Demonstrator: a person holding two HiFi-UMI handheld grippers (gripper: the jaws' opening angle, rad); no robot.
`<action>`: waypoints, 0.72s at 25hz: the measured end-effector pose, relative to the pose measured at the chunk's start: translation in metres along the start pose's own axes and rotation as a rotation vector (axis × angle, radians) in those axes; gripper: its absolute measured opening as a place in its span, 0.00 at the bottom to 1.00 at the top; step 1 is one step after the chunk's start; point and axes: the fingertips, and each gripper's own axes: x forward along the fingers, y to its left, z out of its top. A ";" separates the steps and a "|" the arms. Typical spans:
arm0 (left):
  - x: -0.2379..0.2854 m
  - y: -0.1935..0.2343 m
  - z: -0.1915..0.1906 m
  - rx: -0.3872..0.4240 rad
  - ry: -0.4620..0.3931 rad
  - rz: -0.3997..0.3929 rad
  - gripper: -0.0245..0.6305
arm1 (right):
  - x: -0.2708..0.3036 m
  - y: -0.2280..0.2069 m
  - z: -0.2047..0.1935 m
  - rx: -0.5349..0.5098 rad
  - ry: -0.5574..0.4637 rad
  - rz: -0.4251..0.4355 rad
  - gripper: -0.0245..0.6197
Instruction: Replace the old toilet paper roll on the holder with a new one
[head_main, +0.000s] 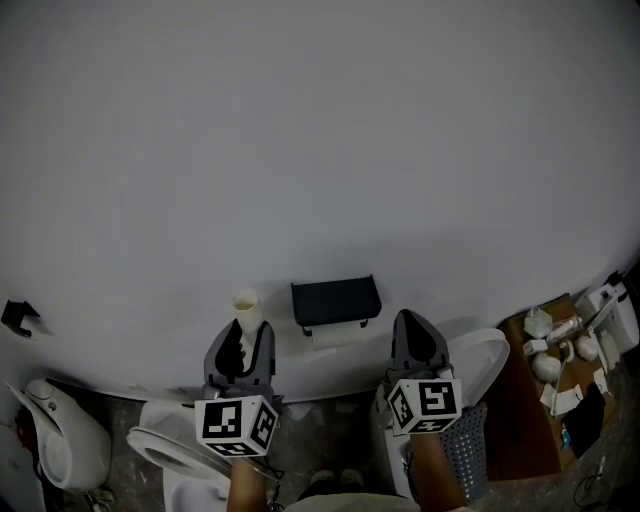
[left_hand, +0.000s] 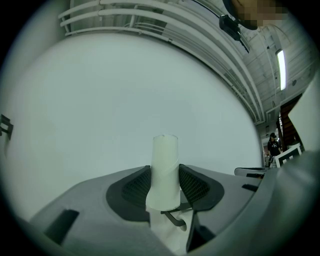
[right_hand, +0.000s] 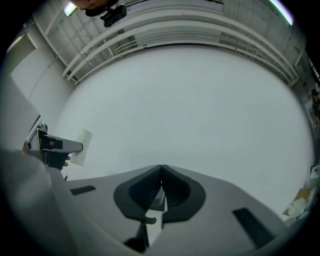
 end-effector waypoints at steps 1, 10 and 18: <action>0.000 0.000 0.000 0.001 0.000 0.000 0.31 | -0.001 -0.002 0.000 0.002 0.002 -0.002 0.02; 0.000 -0.004 -0.001 0.009 0.004 -0.001 0.31 | -0.005 -0.007 0.003 0.011 0.012 -0.020 0.02; -0.002 -0.005 -0.002 0.019 0.009 0.001 0.31 | -0.007 -0.013 0.007 0.005 0.012 -0.023 0.02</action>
